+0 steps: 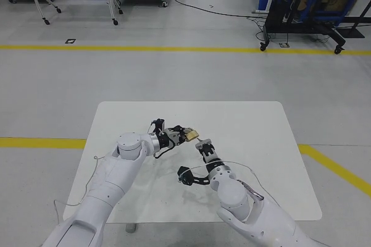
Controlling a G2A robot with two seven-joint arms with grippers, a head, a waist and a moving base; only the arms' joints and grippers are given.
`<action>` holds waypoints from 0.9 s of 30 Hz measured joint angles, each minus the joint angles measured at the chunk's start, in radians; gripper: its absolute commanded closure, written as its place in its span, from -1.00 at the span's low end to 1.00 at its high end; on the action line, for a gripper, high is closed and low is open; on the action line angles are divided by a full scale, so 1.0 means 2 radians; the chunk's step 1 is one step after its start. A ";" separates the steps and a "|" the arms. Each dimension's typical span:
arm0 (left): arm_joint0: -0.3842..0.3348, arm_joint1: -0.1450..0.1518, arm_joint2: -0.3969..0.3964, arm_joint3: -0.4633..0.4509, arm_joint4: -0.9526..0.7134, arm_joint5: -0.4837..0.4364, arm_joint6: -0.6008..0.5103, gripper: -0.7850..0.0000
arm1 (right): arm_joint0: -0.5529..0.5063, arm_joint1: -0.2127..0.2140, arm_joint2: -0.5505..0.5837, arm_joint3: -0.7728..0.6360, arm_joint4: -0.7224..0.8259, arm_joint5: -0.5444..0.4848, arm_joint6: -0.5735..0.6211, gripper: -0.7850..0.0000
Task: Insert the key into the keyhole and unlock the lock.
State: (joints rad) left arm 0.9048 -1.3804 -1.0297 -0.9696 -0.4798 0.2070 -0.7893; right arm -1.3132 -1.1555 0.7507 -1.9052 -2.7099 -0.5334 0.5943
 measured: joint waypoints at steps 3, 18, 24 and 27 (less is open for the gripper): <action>-0.001 0.000 0.001 0.001 0.001 0.000 0.000 1.00 | -0.002 -0.001 0.003 -0.001 -0.003 -0.006 -0.004 1.00; -0.002 -0.001 0.005 0.001 0.004 -0.001 0.002 1.00 | -0.004 -0.012 0.008 0.001 -0.017 -0.022 -0.016 1.00; -0.001 -0.001 0.005 0.000 0.003 -0.003 0.000 1.00 | 0.004 -0.019 0.011 0.006 -0.010 -0.037 -0.016 1.00; -0.001 -0.001 0.005 0.000 0.003 -0.003 -0.002 1.00 | 0.008 -0.023 0.010 0.009 -0.008 -0.039 -0.017 1.00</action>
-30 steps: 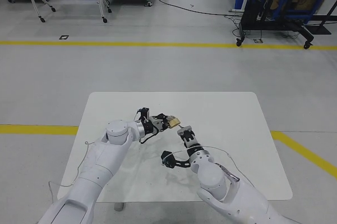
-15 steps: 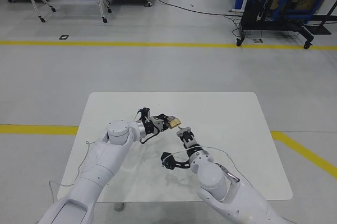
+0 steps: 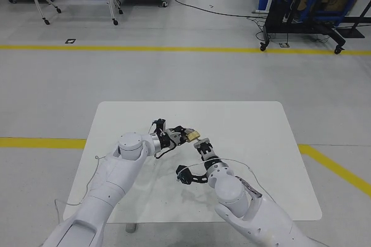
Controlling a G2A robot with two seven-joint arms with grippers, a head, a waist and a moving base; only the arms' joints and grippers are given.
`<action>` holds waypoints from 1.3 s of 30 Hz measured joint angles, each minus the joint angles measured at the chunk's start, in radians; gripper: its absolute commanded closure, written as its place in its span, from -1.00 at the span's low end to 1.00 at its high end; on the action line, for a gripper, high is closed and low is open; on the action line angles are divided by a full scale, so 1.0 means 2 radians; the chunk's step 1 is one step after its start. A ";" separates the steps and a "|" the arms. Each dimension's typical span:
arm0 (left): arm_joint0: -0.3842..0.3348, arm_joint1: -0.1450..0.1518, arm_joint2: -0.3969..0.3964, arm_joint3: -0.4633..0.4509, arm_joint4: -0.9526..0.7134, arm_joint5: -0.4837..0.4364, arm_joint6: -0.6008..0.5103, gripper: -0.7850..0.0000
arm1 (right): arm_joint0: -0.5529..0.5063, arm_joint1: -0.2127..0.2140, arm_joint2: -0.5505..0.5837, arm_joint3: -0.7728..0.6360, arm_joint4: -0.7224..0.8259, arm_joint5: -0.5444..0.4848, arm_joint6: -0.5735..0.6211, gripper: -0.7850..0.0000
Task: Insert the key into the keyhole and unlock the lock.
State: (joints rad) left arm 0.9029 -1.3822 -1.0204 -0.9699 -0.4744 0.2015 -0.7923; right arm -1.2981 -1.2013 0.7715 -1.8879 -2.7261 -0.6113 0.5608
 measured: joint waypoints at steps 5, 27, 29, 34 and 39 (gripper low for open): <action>0.000 0.000 0.000 0.000 0.001 0.000 -0.002 1.00 | 0.003 -0.006 0.000 0.005 0.002 -0.005 0.004 1.00; 0.001 0.003 0.003 -0.007 0.020 -0.023 -0.025 1.00 | 0.005 -0.020 0.019 0.006 0.004 -0.028 -0.010 0.00; 0.001 0.004 0.003 -0.007 0.020 -0.023 -0.026 1.00 | -0.001 -0.019 0.024 -0.001 0.002 -0.031 -0.012 -0.08; 0.000 0.004 0.001 -0.006 0.017 -0.021 -0.024 1.00 | -0.021 -0.016 0.038 -0.027 -0.009 -0.030 -0.015 -1.00; 0.000 0.004 -0.002 -0.005 0.014 -0.019 -0.024 1.00 | -0.056 -0.009 0.060 -0.063 -0.018 -0.017 -0.040 -1.00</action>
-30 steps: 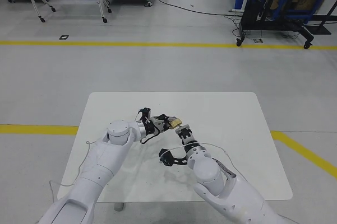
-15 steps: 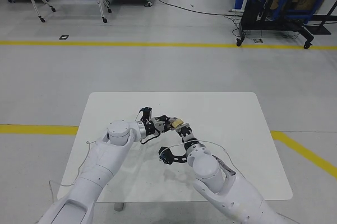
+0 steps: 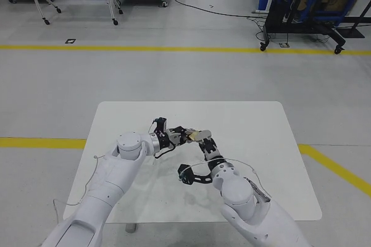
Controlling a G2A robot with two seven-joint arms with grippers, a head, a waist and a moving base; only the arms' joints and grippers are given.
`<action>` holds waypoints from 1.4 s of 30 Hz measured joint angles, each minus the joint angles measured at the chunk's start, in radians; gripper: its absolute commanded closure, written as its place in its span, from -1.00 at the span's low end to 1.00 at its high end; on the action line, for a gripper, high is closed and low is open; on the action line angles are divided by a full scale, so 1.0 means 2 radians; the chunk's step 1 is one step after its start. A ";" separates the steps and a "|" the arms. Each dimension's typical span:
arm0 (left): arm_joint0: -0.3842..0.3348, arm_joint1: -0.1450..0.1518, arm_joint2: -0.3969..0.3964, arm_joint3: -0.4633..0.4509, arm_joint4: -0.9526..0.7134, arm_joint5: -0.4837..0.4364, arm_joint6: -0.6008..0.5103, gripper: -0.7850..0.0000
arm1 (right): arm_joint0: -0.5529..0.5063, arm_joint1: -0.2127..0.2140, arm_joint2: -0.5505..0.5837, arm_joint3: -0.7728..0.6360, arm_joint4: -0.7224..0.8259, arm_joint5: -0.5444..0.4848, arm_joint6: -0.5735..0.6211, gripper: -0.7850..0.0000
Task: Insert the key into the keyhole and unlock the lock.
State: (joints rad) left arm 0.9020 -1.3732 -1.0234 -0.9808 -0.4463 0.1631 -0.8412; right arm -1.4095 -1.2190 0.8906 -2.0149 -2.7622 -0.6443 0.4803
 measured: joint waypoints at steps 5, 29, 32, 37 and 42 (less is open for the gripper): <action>0.000 0.000 -0.002 0.000 -0.001 0.000 0.000 1.00 | -0.027 0.007 0.023 -0.024 0.004 0.003 -0.037 -1.00; 0.016 0.009 -0.013 -0.034 0.031 -0.049 -0.001 1.00 | -0.021 0.057 0.215 0.165 0.247 -0.083 -0.623 1.00; 0.017 0.012 -0.015 -0.041 0.050 -0.062 0.001 1.00 | 0.000 0.060 0.207 0.191 0.246 -0.104 -0.635 1.00; 0.025 0.016 -0.012 -0.055 0.079 -0.076 -0.002 1.00 | 0.041 0.060 0.189 0.227 0.271 -0.121 -0.640 1.00; 0.025 0.018 -0.006 -0.060 0.093 -0.080 -0.028 1.00 | 0.084 0.056 0.161 0.260 0.295 -0.137 -0.608 1.00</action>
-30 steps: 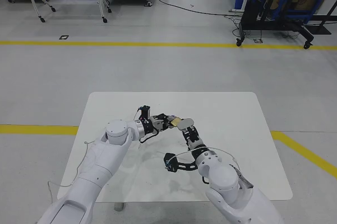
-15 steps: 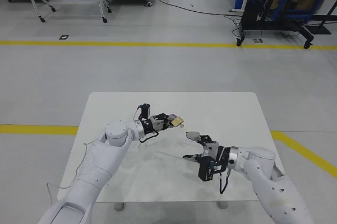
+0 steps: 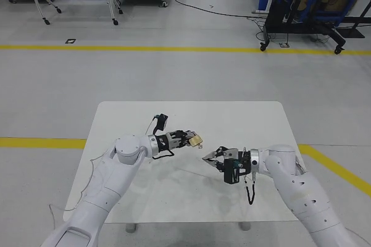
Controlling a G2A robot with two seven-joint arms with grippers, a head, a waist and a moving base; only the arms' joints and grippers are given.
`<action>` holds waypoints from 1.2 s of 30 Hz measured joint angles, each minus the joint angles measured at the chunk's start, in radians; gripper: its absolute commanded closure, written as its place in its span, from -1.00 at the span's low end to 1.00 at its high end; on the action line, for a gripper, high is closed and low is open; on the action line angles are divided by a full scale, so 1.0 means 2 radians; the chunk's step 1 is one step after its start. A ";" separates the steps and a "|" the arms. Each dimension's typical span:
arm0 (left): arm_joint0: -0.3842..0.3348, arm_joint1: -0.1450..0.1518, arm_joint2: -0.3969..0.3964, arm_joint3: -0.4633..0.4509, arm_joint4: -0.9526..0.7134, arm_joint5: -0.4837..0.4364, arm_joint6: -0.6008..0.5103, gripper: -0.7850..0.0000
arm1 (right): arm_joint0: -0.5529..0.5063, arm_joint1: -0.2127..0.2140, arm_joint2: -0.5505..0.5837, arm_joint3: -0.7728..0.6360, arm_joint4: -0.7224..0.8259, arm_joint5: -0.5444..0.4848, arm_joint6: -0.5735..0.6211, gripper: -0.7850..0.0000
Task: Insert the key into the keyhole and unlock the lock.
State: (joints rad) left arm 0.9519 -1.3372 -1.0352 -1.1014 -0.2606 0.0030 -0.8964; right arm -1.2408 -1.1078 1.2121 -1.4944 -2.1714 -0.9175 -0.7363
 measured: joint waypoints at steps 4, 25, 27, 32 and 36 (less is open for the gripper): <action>-0.001 0.001 -0.002 0.002 -0.007 0.001 -0.007 1.00 | 0.024 -0.003 -0.015 0.026 0.023 0.000 0.013 1.00; -0.004 -0.003 -0.015 0.019 -0.081 0.014 0.018 1.00 | 0.043 0.006 -0.050 0.017 0.003 0.088 0.025 0.29; -0.002 -0.003 -0.018 0.019 -0.091 0.016 0.023 1.00 | 0.023 0.009 -0.042 -0.007 -0.008 0.122 0.046 0.27; 0.000 -0.005 -0.012 0.016 -0.088 0.018 0.036 1.00 | -0.015 0.011 -0.032 -0.054 -0.009 0.181 0.087 0.25; 0.001 -0.006 -0.009 0.015 -0.088 0.018 0.043 1.00 | -0.023 0.010 -0.038 -0.065 0.001 0.203 0.105 0.43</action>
State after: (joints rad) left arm 0.9541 -1.3489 -1.0524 -1.0710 -0.4363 0.0394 -0.8106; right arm -1.2877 -1.0882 1.1357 -1.6245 -2.1703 -0.5114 -0.5264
